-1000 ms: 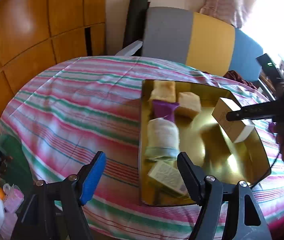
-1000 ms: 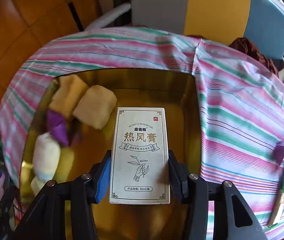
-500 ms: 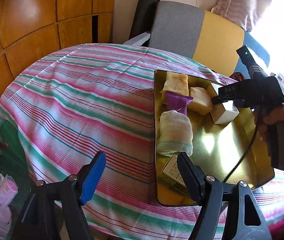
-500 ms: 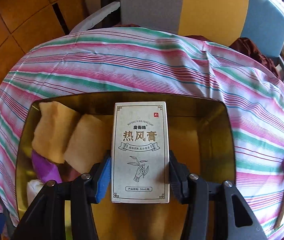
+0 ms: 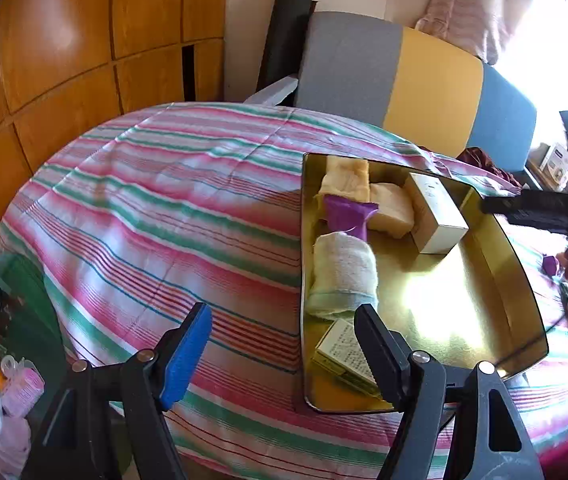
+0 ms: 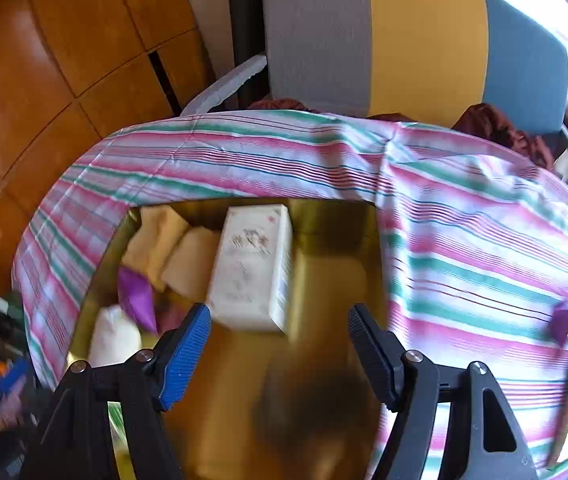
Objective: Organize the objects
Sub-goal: 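Carry the white box to the tray and release it with the right gripper, then move both tools back toward the remaining items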
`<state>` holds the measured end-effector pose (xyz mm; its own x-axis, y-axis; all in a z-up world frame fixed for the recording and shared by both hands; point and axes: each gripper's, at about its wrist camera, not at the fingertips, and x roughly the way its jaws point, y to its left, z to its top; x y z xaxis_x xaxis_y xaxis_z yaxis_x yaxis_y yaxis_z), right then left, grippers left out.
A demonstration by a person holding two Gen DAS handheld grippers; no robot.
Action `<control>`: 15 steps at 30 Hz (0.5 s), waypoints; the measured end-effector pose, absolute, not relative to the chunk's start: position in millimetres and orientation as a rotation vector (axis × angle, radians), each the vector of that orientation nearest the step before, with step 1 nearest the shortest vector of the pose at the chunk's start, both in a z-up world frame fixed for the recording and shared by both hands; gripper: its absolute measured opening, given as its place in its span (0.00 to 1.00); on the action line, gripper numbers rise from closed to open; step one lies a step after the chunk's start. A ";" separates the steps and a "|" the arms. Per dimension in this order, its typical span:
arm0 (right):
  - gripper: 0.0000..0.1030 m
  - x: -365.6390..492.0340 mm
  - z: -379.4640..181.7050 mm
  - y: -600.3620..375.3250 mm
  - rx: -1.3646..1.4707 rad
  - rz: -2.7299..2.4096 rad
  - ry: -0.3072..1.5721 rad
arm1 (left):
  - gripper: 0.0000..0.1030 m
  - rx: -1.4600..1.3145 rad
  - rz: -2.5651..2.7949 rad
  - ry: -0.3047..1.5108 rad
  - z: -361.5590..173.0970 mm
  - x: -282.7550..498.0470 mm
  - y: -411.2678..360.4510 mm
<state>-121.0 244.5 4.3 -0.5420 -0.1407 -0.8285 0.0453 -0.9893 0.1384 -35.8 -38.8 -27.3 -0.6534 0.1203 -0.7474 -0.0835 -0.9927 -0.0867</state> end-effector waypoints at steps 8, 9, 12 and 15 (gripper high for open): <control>0.70 -71.2 8.9 285.0 1.442 -2.715 -0.047 | 0.72 -1.204 2.738 -0.014 -18.4 -27.5 -17.6; 0.70 -64.8 9.3 293.4 1.445 -2.726 -0.047 | 0.72 -1.198 2.735 -0.004 -17.1 -26.4 -13.8; 0.70 -51.2 11.2 317.1 1.453 -2.771 -0.058 | 0.72 -1.184 2.723 0.020 -14.3 -23.6 -3.8; 0.70 -38.4 11.0 346.2 1.474 -2.827 -0.095 | 0.72 -1.169 2.707 0.055 -11.4 -21.0 8.4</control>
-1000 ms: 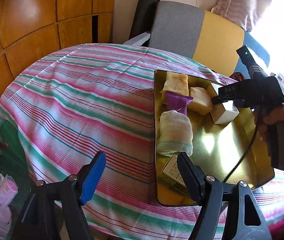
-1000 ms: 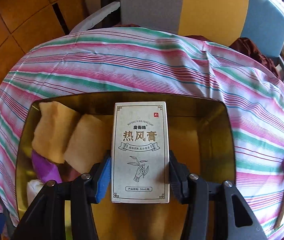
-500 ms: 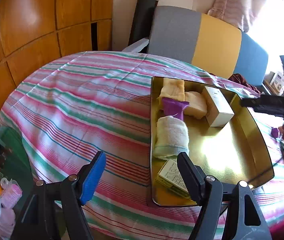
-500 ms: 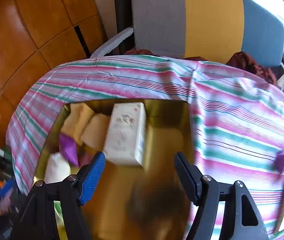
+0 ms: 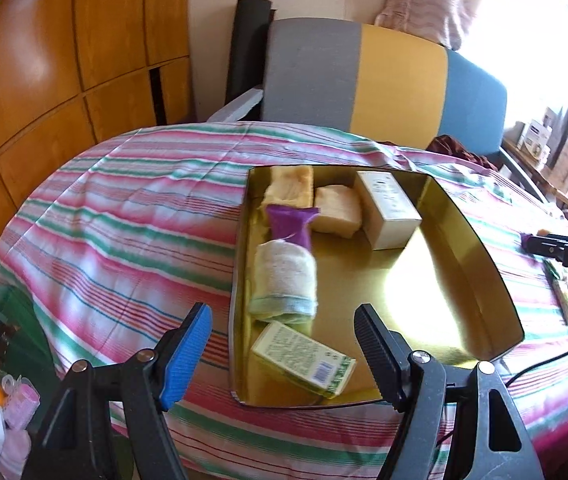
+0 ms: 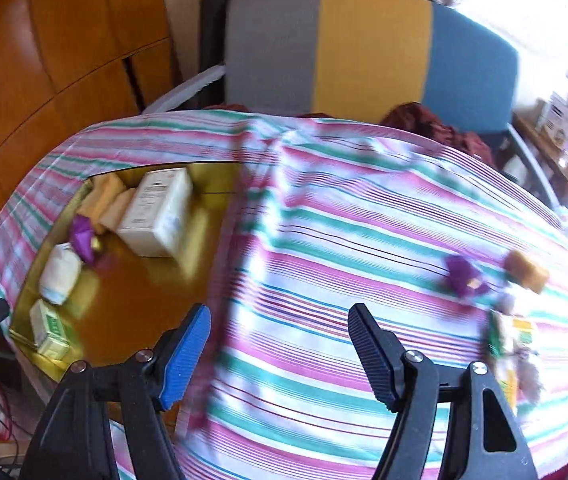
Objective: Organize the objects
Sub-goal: 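Move both tools back toward the remaining items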
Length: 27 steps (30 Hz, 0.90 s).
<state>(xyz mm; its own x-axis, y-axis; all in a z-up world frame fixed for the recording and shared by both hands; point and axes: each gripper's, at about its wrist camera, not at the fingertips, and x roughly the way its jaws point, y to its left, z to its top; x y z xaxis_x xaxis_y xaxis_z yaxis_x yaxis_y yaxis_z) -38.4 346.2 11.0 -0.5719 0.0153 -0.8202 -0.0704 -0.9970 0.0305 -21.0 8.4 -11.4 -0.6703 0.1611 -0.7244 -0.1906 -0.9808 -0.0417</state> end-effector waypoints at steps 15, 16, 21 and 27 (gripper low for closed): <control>0.70 30.9 -11.7 510.9 -1.189 2.315 0.470 | 0.72 -1.113 2.596 0.220 -3.1 -16.8 77.6; 0.70 36.8 -14.8 520.1 -1.168 2.282 0.521 | 0.72 -1.109 2.587 0.228 -2.8 -16.6 83.2; 0.70 63.7 -21.0 559.8 -1.055 2.156 0.763 | 0.72 -1.078 2.530 0.278 0.9 -17.2 116.1; 0.70 85.1 -25.4 583.7 -0.970 2.075 0.930 | 0.72 -1.059 2.447 0.291 8.8 -24.8 159.1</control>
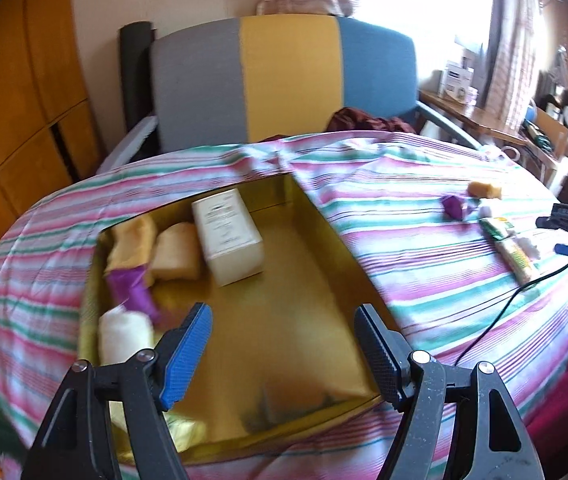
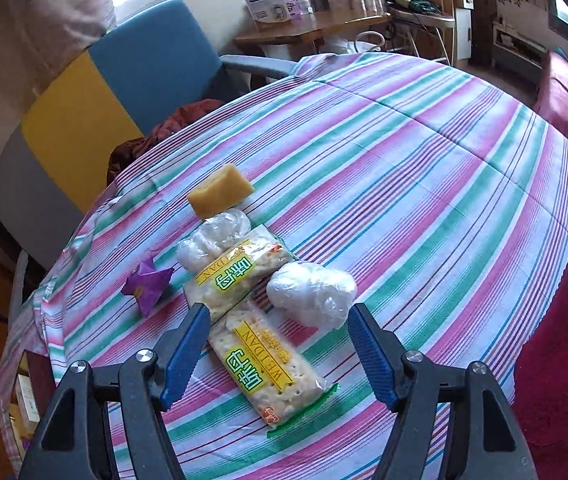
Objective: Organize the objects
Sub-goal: 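Move both tools back toward the remaining items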
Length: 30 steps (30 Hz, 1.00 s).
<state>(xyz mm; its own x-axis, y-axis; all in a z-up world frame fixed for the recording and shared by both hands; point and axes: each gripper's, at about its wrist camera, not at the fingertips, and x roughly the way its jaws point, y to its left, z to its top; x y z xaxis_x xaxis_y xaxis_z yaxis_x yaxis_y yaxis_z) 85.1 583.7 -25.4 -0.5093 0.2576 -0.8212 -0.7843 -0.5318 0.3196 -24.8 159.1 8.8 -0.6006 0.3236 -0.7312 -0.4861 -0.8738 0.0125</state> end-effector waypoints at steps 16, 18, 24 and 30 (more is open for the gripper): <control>0.70 86.3 -33.9 588.4 -0.983 2.070 1.071 | 0.72 -1.192 2.111 0.251 -0.7 -55.5 310.2; 0.70 86.1 -33.1 588.4 -0.980 2.076 1.077 | 0.71 -1.251 2.064 0.203 -7.6 -66.7 332.7; 0.70 85.0 -34.7 589.3 -0.990 2.087 1.120 | 0.57 -1.335 2.008 0.160 -25.4 -96.1 390.9; 0.71 82.0 -37.7 588.7 -1.011 2.102 1.163 | 0.52 -1.448 1.946 0.092 -51.9 -123.5 446.7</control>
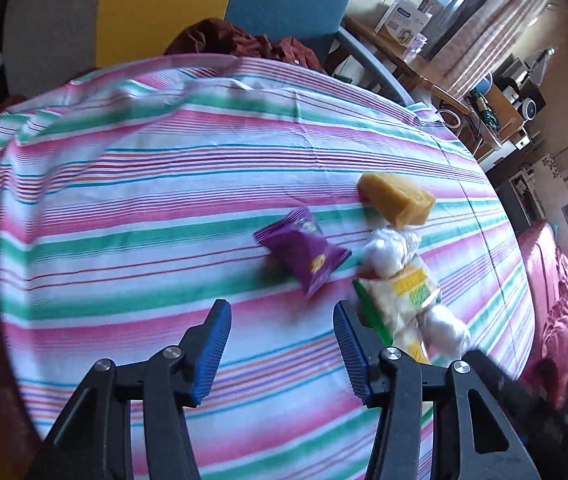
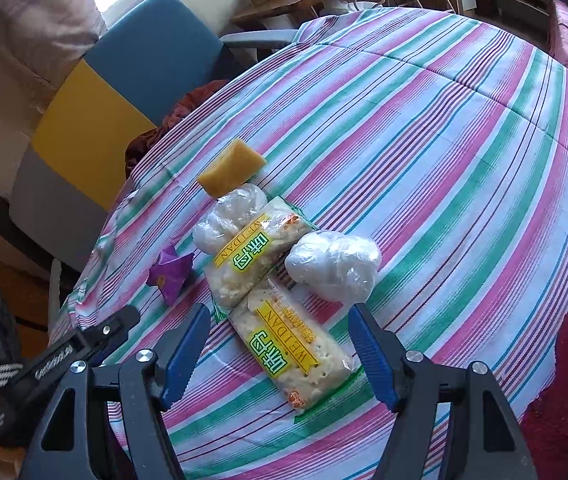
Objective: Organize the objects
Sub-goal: 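Move both tools back toward the remaining items, then grasp the purple sachet with the left gripper and lift it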
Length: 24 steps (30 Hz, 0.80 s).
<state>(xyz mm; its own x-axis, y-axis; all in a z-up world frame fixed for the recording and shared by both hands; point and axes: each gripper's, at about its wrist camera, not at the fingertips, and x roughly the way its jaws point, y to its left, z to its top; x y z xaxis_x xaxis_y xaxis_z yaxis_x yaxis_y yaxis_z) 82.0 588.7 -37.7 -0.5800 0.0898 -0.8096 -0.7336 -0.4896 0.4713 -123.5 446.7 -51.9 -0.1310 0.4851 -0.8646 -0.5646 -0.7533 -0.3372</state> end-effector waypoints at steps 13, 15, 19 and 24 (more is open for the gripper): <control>0.71 81.9 -42.2 589.3 -1.034 2.103 1.225 | 0.62 -1.547 1.995 0.047 -84.8 -158.3 502.7; 0.71 82.7 -41.9 589.5 -1.034 2.102 1.226 | 0.47 -1.504 2.003 0.120 -84.3 -151.6 506.0; 0.71 83.7 -40.3 589.8 -1.030 2.105 1.214 | 0.44 -1.440 1.991 0.177 -82.6 -143.3 495.1; 0.71 88.7 -39.0 592.8 -1.007 2.084 1.205 | 0.44 -1.411 2.000 0.222 -79.5 -131.5 460.3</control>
<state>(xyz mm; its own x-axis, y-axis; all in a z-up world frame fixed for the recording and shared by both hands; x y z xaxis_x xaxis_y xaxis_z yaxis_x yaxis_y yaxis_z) 88.7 592.8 -39.0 -0.5848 0.0730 -0.8079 -0.7367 -0.4648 0.4912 -131.5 460.3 -79.5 -0.1898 0.4221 -0.8865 -0.6066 -0.7604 -0.2322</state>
